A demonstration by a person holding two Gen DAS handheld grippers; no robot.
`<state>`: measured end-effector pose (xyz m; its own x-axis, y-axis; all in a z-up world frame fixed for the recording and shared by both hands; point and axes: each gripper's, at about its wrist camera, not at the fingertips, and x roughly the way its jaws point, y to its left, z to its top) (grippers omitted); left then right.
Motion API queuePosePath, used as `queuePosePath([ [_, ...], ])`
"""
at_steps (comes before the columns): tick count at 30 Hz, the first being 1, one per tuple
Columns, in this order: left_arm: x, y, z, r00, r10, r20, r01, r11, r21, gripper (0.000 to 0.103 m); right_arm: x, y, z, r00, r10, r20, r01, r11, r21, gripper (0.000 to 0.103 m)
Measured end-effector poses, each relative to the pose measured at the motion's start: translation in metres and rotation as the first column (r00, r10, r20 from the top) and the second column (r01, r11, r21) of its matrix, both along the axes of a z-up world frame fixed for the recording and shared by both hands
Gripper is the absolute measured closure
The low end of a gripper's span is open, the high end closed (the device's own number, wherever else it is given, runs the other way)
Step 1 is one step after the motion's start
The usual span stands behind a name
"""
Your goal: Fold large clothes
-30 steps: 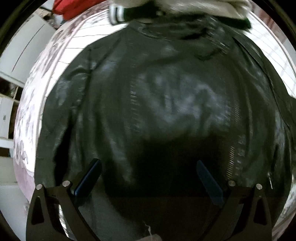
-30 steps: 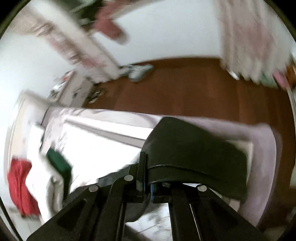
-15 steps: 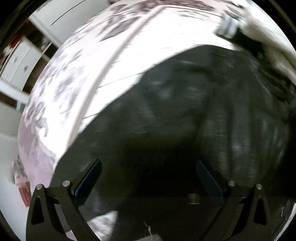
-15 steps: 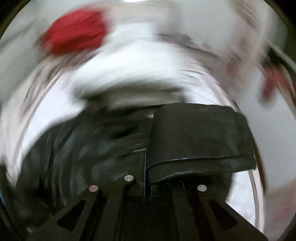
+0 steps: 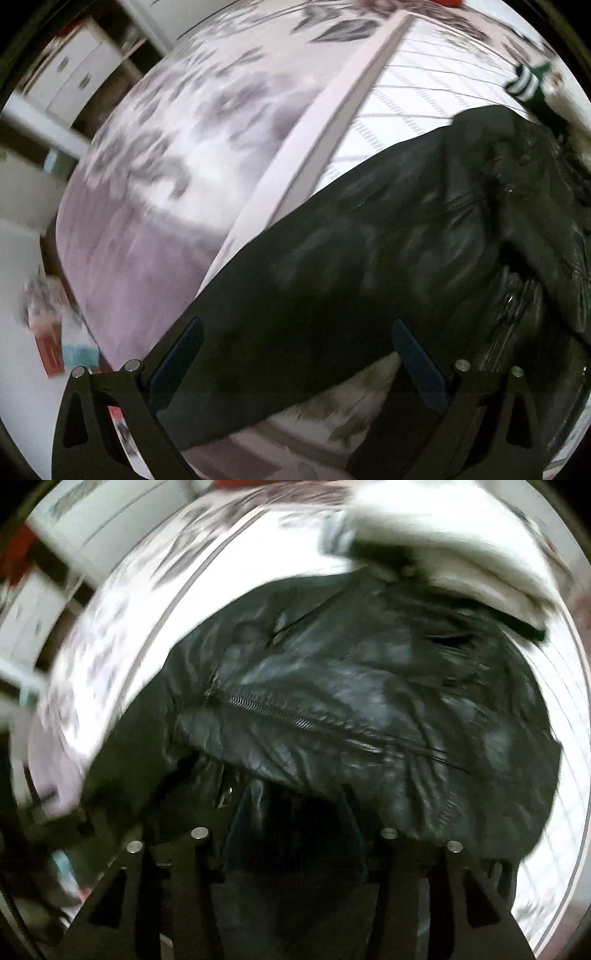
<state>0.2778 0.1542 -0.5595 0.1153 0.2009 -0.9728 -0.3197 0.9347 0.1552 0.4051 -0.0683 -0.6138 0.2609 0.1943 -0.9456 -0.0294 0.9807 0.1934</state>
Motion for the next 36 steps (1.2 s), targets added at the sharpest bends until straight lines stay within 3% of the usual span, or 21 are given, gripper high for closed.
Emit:
queuePosePath([
  [4,-0.037,0.031,-0.018,0.986,0.154,-0.063,-0.159,0.984,-0.081,0.000,0.007,-0.016,-0.013,0.988,-0.137,-0.077,0.140,0.989,0.041,0.044],
  [7,-0.069,0.056,-0.037,0.939,0.323,-0.115,-0.340,0.918,-0.202,0.000,0.010,-0.023,-0.027,0.977,-0.185,-0.109,0.190,0.981,0.042,0.044],
  [10,-0.100,0.075,-0.053,0.859,0.489,-0.148,-0.509,0.789,-0.343,0.002,0.016,-0.032,-0.039,0.967,-0.206,-0.152,0.215,0.975,0.047,0.044],
  [11,-0.109,0.081,-0.060,0.826,0.542,-0.155,-0.555,0.733,-0.393,0.002,0.017,-0.031,-0.044,0.963,-0.213,-0.165,0.224,0.973,0.052,0.044],
  [12,-0.118,0.089,-0.068,0.777,0.608,-0.161,-0.608,0.660,-0.441,0.004,0.019,-0.033,-0.043,0.962,-0.214,-0.172,0.227,0.972,0.060,0.044],
  [14,-0.124,0.101,-0.074,0.713,0.686,-0.144,-0.656,0.581,-0.482,0.005,0.014,-0.028,-0.050,0.961,-0.209,-0.182,0.223,0.973,0.062,0.044],
  [15,-0.127,0.111,-0.076,0.657,0.743,-0.127,-0.690,0.524,-0.499,0.009,0.014,-0.030,-0.050,0.960,-0.206,-0.188,0.220,0.974,0.058,0.044],
  [16,-0.130,0.117,-0.077,0.617,0.777,-0.124,-0.714,0.487,-0.504,0.012,0.012,-0.028,-0.054,0.959,-0.203,-0.197,0.217,0.975,0.051,0.044],
  [18,-0.137,0.131,-0.074,0.504,0.858,-0.102,-0.765,0.389,-0.514,0.028,0.013,-0.025,-0.058,0.956,-0.208,-0.205,0.222,0.974,0.044,0.044],
  [19,-0.138,0.137,-0.071,0.474,0.876,-0.084,-0.776,0.371,-0.511,0.035,0.013,-0.023,-0.059,0.956,-0.211,-0.205,0.224,0.974,0.043,0.044],
  [20,-0.138,0.143,-0.068,0.457,0.887,-0.059,-0.785,0.372,-0.495,0.052,0.013,-0.021,-0.059,0.956,-0.212,-0.205,0.225,0.974,0.041,0.044],
  [21,-0.136,0.151,-0.063,0.450,0.893,-0.010,-0.792,0.394,-0.467,0.075,0.012,-0.019,-0.059,0.955,-0.214,-0.203,0.226,0.973,0.036,0.044],
  [23,-0.134,0.162,-0.060,0.468,0.882,0.059,-0.779,0.443,-0.445,0.101,0.012,-0.012,-0.059,0.958,-0.212,-0.195,0.223,0.974,0.037,0.044],
  [24,-0.130,0.169,-0.061,0.485,0.870,0.090,-0.764,0.472,-0.439,0.101,0.011,-0.014,-0.058,0.959,-0.209,-0.193,0.219,0.975,0.036,0.044],
  [26,-0.135,0.182,-0.067,0.486,0.865,0.122,-0.758,0.487,-0.434,0.101,0.011,-0.006,-0.057,0.964,-0.193,-0.184,0.203,0.978,0.037,0.044],
  [29,-0.120,0.189,-0.072,0.527,0.842,0.110,-0.731,0.516,-0.448,0.099,0.010,0.005,-0.057,0.969,-0.167,-0.180,0.179,0.983,0.050,0.044],
  [32,-0.129,0.189,-0.072,0.515,0.854,0.071,-0.700,0.467,-0.541,0.093,0.008,0.012,-0.060,0.967,-0.166,-0.191,0.181,0.981,0.068,0.044],
  [33,-0.136,0.190,-0.073,0.513,0.858,0.038,-0.665,0.424,-0.615,0.092,0.008,0.012,-0.057,0.966,-0.167,-0.199,0.185,0.980,0.072,0.044],
  [35,-0.147,0.185,-0.069,0.496,0.868,0.019,-0.645,0.383,-0.661,0.090,0.005,0.011,-0.060,0.960,-0.174,-0.219,0.194,0.978,0.071,0.044],
  [36,-0.157,0.182,-0.066,0.486,0.874,0.011,-0.645,0.367,-0.671,0.080,0.006,0.009,-0.059,0.958,-0.176,-0.225,0.196,0.978,0.070,0.044],
])
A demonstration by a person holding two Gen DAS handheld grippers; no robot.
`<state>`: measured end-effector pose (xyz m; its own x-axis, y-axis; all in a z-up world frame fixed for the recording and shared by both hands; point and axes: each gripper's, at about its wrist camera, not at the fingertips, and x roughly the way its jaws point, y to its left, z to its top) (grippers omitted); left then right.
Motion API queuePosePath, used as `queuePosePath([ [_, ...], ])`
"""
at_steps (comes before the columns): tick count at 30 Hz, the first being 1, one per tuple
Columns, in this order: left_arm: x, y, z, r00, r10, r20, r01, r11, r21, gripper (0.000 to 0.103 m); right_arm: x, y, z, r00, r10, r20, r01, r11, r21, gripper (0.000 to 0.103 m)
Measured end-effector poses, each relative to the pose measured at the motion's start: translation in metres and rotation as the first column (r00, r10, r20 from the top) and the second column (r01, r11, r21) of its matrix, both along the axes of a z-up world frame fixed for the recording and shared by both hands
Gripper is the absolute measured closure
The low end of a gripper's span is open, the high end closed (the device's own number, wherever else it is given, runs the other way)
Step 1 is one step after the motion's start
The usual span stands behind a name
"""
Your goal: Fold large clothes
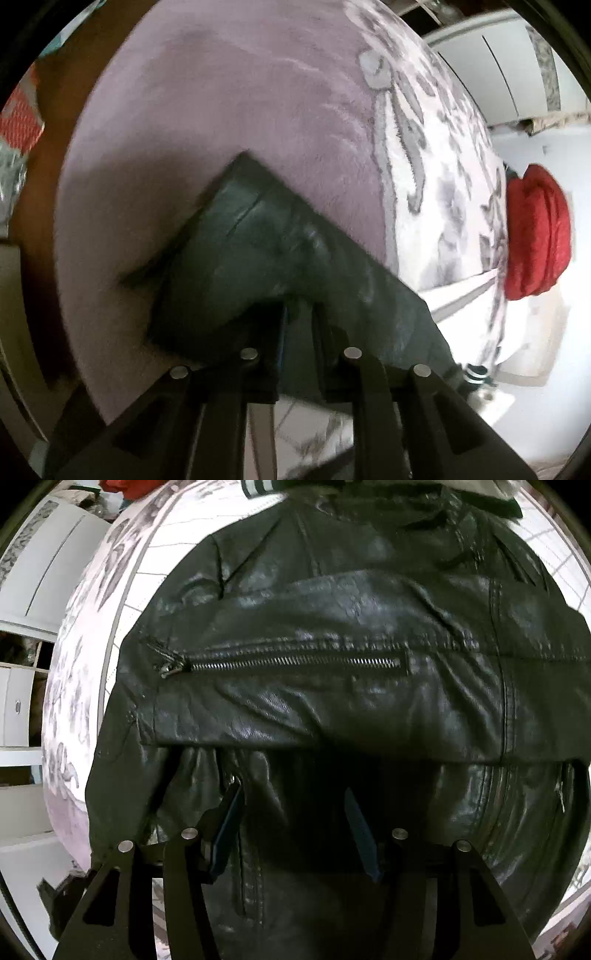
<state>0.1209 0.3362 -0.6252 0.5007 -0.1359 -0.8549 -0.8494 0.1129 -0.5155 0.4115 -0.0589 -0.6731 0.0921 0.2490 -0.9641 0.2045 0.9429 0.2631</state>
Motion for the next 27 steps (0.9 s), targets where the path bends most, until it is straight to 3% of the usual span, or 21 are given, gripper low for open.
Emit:
queuePosePath([
  [2,-0.022,-0.007,0.000,1.000,0.028,-0.007,-0.028,0.999,-0.022,0.060,-0.002,-0.001,-0.001,1.000,-0.001,-0.009,0.001,1.000,0.001,0.044],
  [4,-0.034,-0.013,-0.006,0.998,0.060,0.036,-0.058,0.997,-0.053,0.059,-0.002,0.001,-0.004,1.000,0.006,-0.016,-0.006,1.000,-0.009,0.044],
  [7,-0.033,-0.014,-0.015,0.997,0.074,0.036,-0.072,0.995,-0.075,0.059,0.001,-0.003,-0.004,1.000,0.010,-0.019,-0.010,1.000,-0.019,0.044],
  [12,-0.037,-0.022,0.000,0.997,0.062,0.054,-0.057,0.994,-0.095,0.059,0.002,-0.001,0.001,1.000,0.025,-0.016,-0.025,0.999,-0.029,0.044],
  [14,-0.043,-0.024,0.000,0.997,0.059,0.046,-0.055,0.995,-0.078,0.052,0.003,0.003,0.000,0.999,0.037,-0.023,-0.038,0.999,-0.028,0.044],
  [18,-0.040,-0.015,-0.026,0.993,0.111,0.046,-0.106,0.990,-0.092,0.049,0.004,0.011,-0.002,0.999,0.047,-0.026,-0.048,0.999,-0.026,0.044],
  [20,-0.034,-0.011,-0.026,0.992,0.118,0.041,-0.115,0.991,-0.069,0.048,0.004,0.014,-0.003,0.999,0.046,-0.022,-0.046,0.999,-0.022,0.044],
  [23,-0.015,-0.007,-0.014,0.991,0.130,0.031,-0.131,0.990,0.048,0.047,0.006,0.019,-0.006,0.999,0.049,-0.022,-0.050,0.998,-0.029,0.044],
  [24,-0.005,-0.005,-0.007,0.992,0.121,0.038,-0.124,0.986,0.109,0.049,0.006,0.019,-0.007,0.999,0.049,-0.021,-0.050,0.998,-0.031,0.044],
  [25,0.003,-0.003,0.000,0.993,0.110,0.037,-0.115,0.979,0.167,0.060,0.007,0.020,-0.007,0.999,0.050,-0.018,-0.051,0.998,-0.037,0.044],
  [26,0.009,-0.002,0.005,0.995,0.099,0.033,-0.104,0.972,0.212,0.095,0.007,0.021,-0.006,0.999,0.051,-0.015,-0.052,0.998,-0.042,0.044],
  [27,0.018,0.002,0.012,0.997,0.076,0.031,-0.082,0.963,0.258,0.096,0.008,0.021,-0.005,0.999,0.051,-0.010,-0.051,0.997,-0.050,0.044],
])
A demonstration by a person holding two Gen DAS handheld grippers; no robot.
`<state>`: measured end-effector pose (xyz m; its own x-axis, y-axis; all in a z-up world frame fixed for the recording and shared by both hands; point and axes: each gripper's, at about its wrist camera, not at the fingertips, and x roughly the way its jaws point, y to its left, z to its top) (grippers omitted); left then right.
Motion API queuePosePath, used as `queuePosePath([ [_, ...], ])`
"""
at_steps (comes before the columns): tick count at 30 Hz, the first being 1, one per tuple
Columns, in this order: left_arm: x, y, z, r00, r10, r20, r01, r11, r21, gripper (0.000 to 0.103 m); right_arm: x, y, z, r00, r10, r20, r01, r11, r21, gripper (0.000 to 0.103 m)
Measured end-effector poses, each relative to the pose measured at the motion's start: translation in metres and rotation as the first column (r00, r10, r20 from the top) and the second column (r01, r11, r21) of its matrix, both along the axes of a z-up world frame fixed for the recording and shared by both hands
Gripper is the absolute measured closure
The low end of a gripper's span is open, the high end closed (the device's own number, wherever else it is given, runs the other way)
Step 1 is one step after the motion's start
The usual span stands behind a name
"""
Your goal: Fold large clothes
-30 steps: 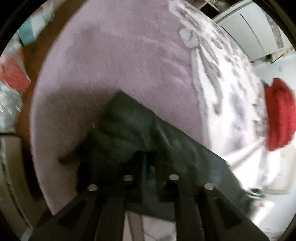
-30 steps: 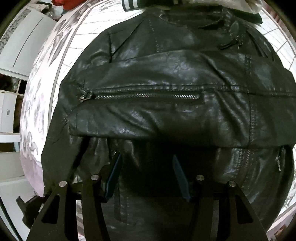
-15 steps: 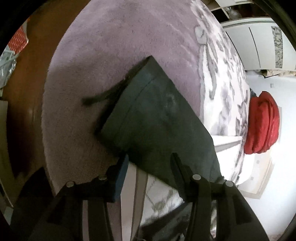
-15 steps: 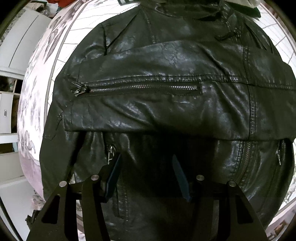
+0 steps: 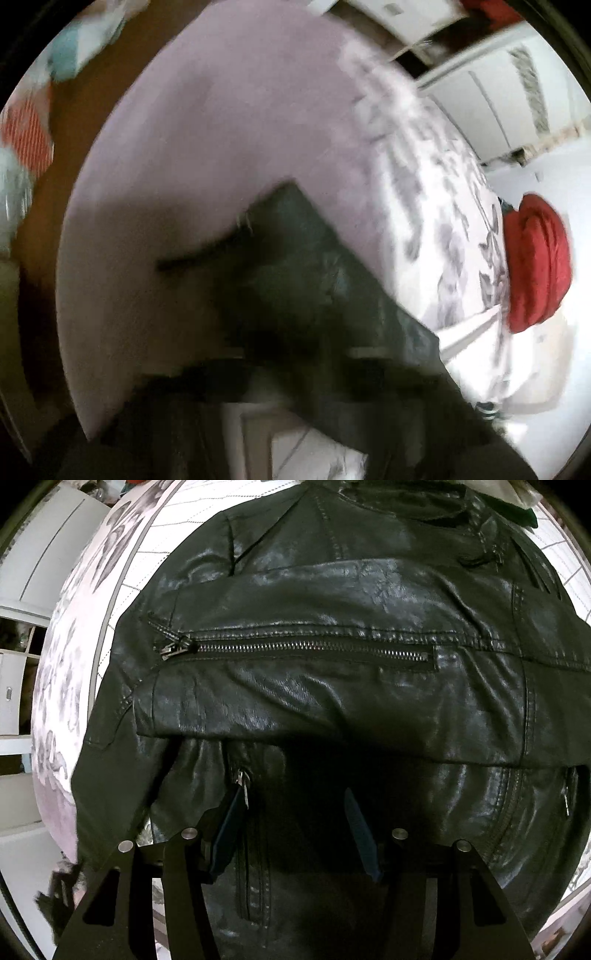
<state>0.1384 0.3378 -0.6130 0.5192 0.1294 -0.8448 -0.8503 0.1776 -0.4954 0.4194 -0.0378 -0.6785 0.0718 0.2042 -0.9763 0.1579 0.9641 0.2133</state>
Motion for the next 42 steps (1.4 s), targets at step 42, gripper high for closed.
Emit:
queuePosePath([
  [42,0.240,-0.624,0.053,-0.088,-0.966,-0.242,0.986,-0.119,0.117,0.091,-0.089,-0.370,0.013,0.919,-0.393,-0.024,0.386,0.910,-0.151,0.014],
])
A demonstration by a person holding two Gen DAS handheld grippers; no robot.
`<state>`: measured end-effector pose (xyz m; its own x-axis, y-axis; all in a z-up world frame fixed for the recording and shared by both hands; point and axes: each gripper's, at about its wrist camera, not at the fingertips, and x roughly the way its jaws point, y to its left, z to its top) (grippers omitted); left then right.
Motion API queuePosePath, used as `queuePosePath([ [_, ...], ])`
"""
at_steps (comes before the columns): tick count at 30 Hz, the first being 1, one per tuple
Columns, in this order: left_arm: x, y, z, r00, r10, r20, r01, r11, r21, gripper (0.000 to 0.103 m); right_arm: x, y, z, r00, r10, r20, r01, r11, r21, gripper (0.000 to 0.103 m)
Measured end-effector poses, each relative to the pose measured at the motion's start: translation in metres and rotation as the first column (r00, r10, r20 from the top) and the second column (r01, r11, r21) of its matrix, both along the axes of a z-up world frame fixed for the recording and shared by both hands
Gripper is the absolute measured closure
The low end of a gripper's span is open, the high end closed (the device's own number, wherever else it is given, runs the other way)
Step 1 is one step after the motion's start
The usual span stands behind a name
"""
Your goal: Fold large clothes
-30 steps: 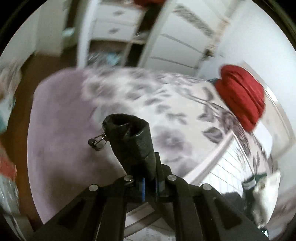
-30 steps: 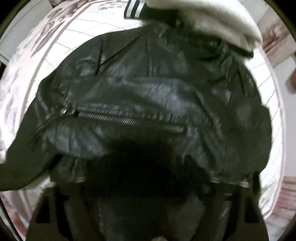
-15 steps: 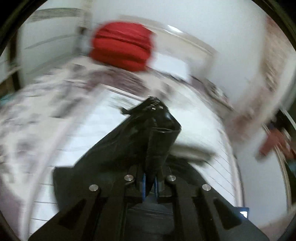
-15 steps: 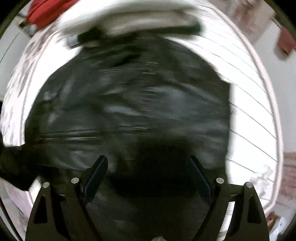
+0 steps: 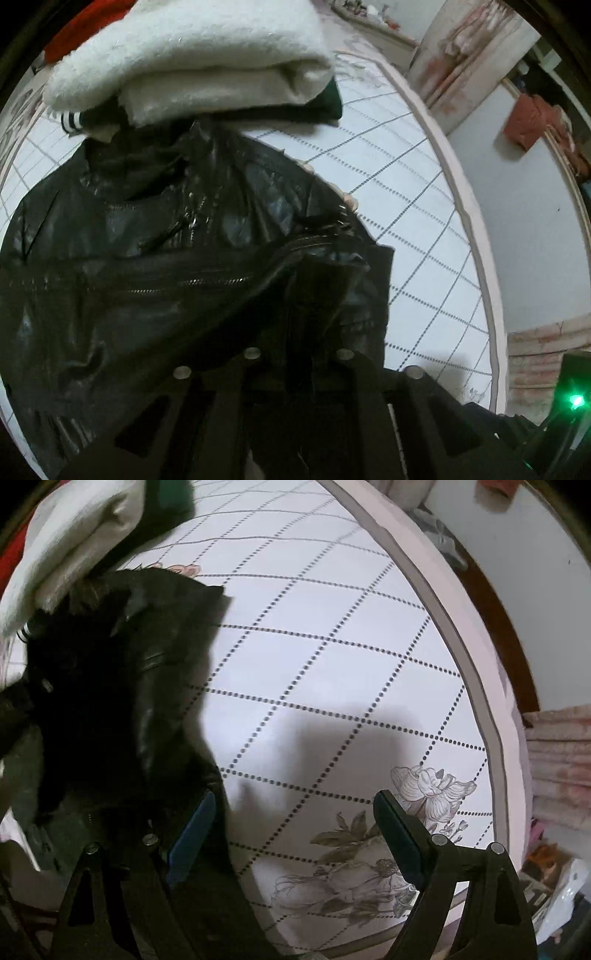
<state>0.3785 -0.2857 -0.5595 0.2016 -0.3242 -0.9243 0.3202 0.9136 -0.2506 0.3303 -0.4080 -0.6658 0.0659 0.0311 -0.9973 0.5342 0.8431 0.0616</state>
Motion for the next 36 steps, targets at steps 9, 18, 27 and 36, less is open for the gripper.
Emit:
queuePosePath([
  [9,-0.014,0.057,0.057,0.989,0.134,0.066,-0.128,0.987,-0.098,0.013,0.000,-0.044,0.005,0.993,-0.103,0.060,0.087,0.969,0.233,0.014],
  [18,-0.004,0.227,0.023,0.882,0.460,0.105,-0.470,0.840,0.271,0.013,0.081,0.011,0.032,0.980,0.005,0.198,-0.061,0.960,0.275,0.014],
  [27,0.035,0.317,-0.058,0.785,0.619,0.010,-0.596,0.751,0.284,0.000,0.160,0.064,-0.007,0.981,0.188,0.058,-0.190,0.981,0.045,0.042],
  [36,0.023,0.312,-0.030,0.812,0.583,0.045,-0.571,0.774,0.273,0.000,0.139,0.045,0.019,0.981,-0.014,0.191,-0.048,0.946,0.319,0.044],
])
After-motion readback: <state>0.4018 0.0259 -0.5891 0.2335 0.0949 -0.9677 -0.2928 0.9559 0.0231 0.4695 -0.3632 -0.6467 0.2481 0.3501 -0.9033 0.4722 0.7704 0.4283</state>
